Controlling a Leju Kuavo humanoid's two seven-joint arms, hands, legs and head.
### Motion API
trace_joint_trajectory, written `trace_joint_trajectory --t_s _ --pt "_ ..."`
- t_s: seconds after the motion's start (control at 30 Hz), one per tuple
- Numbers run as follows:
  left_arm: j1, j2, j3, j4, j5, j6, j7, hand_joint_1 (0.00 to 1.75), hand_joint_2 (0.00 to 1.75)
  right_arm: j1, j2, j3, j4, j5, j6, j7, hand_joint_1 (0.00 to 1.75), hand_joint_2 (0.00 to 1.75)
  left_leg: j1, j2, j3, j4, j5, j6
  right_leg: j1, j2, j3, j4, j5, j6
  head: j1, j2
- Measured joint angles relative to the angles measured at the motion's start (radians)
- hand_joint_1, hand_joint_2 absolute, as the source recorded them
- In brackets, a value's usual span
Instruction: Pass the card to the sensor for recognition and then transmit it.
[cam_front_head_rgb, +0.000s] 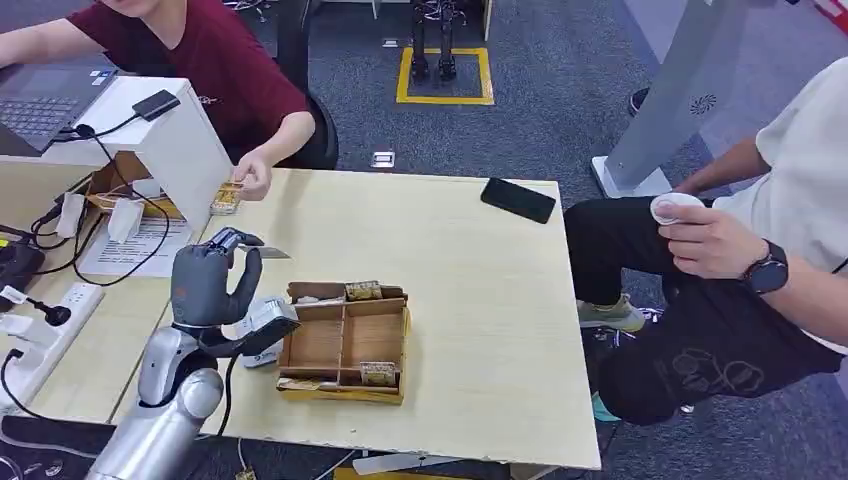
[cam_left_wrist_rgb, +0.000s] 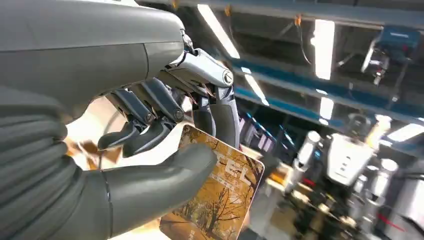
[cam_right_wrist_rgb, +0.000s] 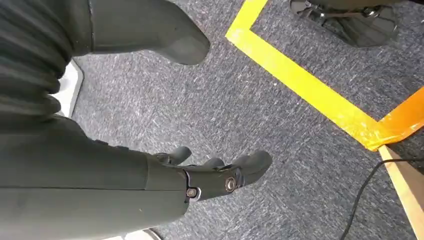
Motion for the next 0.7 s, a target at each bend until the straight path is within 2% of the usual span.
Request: trace_joint_trajectory --t_s 0.1,0.3,0.7 --pt "-0.049 0.0 0.022 0.069 -0.045 0.034 0.035 1.75 1.75 -0.005 0.001 0.0 -0.001 0.008 0.009 0.002 0.0 1.75 0.0 0.0 0.0 0.0 0.0 0.0 0.0 0.0 0.0 0.0 0.001 -0.001 0.0 0.0" --pt "-0.09 0.002 0.048 0.151 -0.059 0.053 0.049 1.75 1.75 -0.006 0.002 0.0 -0.001 0.011 0.01 0.01 0.0 1.75 0.0 0.0 0.0 0.0 0.001 0.0 0.0 0.0 0.0 0.0 0.001 -0.001 0.0 0.0" --pt "-0.103 0.0 0.066 0.21 -0.073 0.055 0.053 1.75 1.75 -0.006 0.005 -0.003 -0.001 0.013 0.006 0.011 0.0 1.75 0.0 0.0 -0.001 0.0 0.001 0.0 0.0 0.0 -0.001 0.0 0.001 -0.001 0.0 0.0"
